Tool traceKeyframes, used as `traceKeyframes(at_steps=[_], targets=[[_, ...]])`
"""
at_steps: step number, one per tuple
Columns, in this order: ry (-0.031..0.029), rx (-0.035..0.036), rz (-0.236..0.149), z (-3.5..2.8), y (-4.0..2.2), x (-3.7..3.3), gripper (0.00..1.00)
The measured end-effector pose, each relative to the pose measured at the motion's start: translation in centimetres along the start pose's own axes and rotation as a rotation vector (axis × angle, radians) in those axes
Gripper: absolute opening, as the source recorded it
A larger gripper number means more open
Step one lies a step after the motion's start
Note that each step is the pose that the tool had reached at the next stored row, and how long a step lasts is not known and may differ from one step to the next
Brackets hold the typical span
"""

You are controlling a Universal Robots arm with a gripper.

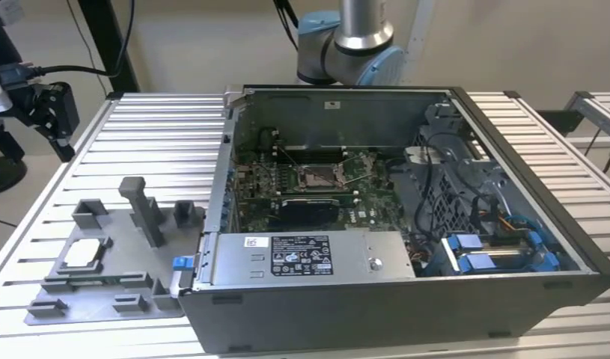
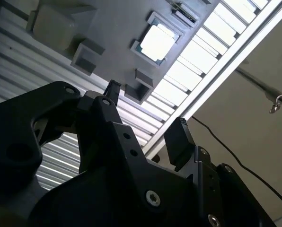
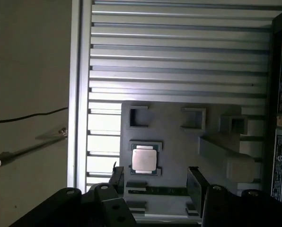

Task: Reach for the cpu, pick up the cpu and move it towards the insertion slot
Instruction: 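Reach for the cpu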

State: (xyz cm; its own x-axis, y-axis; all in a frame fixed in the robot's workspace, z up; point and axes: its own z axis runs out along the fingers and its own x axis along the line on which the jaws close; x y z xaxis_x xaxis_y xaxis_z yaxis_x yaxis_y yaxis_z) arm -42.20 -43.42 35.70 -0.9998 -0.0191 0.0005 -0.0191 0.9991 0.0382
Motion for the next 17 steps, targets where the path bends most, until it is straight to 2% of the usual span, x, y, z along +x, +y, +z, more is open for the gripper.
traceKeyframes(at_steps=[1, 2, 12, 17], targets=[[0.0000, 0.0000, 0.000, 0.00, 0.00, 0.00, 0.00], [0.0000, 0.0000, 0.000, 0.00, 0.00, 0.00, 1.00], [0.0000, 0.0000, 0.000, 0.03, 0.04, 0.00, 1.00], [0.0000, 0.0000, 0.000, 0.25, 0.03, 0.00, 1.00]])
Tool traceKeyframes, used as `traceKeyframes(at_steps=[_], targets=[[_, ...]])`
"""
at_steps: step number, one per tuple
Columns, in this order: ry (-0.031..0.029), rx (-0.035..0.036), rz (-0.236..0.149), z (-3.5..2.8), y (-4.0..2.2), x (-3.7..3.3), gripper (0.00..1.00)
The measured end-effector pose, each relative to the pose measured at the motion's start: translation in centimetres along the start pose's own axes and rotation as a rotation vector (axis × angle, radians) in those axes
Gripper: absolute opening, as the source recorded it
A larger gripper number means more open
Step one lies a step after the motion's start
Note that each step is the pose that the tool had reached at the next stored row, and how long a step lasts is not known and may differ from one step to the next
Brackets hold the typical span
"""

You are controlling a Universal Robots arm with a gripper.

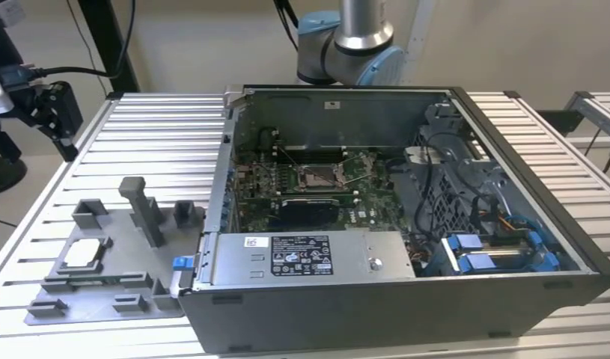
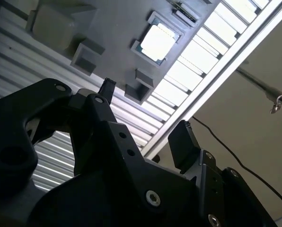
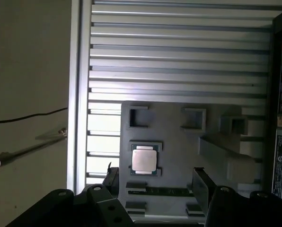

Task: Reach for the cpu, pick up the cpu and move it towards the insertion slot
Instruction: 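Reach for the cpu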

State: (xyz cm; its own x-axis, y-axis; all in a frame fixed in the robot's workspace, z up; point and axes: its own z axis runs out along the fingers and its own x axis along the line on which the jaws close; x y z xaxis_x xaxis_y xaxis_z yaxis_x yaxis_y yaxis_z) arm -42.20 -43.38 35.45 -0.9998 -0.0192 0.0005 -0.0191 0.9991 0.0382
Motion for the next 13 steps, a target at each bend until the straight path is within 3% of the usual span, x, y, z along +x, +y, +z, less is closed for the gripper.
traceKeyframes(at_steps=[13], targets=[[0.0000, 0.0000, 0.000, 1.40, -0.05, 0.00, 1.00]])
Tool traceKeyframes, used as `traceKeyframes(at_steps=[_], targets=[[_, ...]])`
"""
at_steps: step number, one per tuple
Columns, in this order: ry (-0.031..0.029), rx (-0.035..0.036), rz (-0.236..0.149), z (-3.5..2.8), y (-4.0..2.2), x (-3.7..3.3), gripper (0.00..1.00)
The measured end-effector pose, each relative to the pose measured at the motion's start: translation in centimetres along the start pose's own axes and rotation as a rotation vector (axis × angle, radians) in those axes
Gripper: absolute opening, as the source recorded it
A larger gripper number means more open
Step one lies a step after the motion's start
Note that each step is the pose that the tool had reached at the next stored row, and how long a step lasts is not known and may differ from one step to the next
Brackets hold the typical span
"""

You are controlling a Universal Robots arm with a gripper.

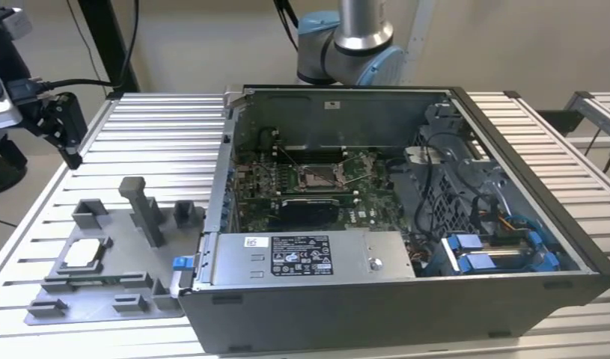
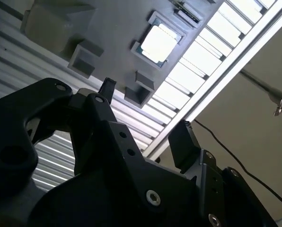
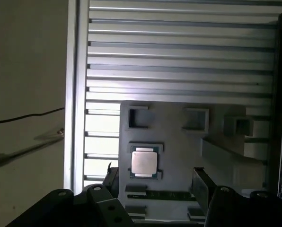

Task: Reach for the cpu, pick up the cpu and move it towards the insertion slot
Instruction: 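Reach for the cpu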

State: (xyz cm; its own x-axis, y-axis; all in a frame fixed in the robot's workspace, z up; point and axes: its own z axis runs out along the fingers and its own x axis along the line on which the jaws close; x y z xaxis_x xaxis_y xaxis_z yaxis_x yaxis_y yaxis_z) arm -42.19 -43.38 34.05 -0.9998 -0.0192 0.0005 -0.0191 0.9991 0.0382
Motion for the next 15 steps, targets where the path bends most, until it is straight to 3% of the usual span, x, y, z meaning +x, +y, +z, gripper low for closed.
traceKeyframes(at_steps=[6, 15], targets=[[0.0000, 0.0000, 0.000, 0.65, -0.03, 0.00, 1.00], [-0.0004, -0.0002, 0.000, 0.84, -0.03, 0.00, 1.00]])
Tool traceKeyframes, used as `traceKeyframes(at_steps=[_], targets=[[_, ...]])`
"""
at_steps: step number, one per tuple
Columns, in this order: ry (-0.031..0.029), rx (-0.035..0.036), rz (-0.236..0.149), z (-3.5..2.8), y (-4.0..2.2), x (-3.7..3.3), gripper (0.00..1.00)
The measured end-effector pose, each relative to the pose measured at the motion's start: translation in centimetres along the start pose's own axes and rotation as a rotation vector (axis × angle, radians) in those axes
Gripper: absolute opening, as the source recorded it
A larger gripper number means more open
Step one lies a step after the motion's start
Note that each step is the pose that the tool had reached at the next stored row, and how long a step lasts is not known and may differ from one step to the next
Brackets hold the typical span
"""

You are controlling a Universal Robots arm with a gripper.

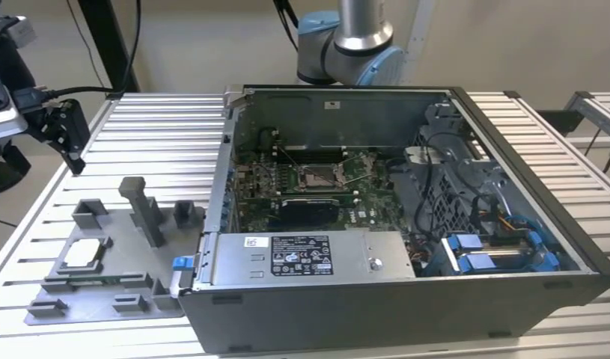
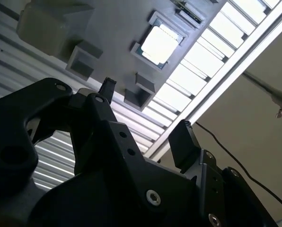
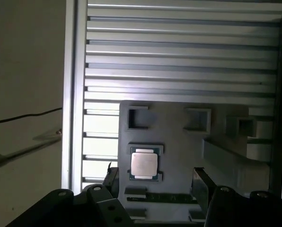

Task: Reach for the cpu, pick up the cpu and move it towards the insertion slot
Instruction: 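Reach for the cpu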

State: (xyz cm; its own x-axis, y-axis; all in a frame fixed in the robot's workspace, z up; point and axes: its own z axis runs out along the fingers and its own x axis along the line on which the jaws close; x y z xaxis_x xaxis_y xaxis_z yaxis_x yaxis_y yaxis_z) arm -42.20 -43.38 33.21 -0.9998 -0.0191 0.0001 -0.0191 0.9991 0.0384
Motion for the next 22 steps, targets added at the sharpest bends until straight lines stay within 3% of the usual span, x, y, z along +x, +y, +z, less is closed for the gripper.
traceKeyframes(at_steps=[22], targets=[[0.0002, 0.0002, 0.000, 2.10, -0.08, 0.00, 1.00]])
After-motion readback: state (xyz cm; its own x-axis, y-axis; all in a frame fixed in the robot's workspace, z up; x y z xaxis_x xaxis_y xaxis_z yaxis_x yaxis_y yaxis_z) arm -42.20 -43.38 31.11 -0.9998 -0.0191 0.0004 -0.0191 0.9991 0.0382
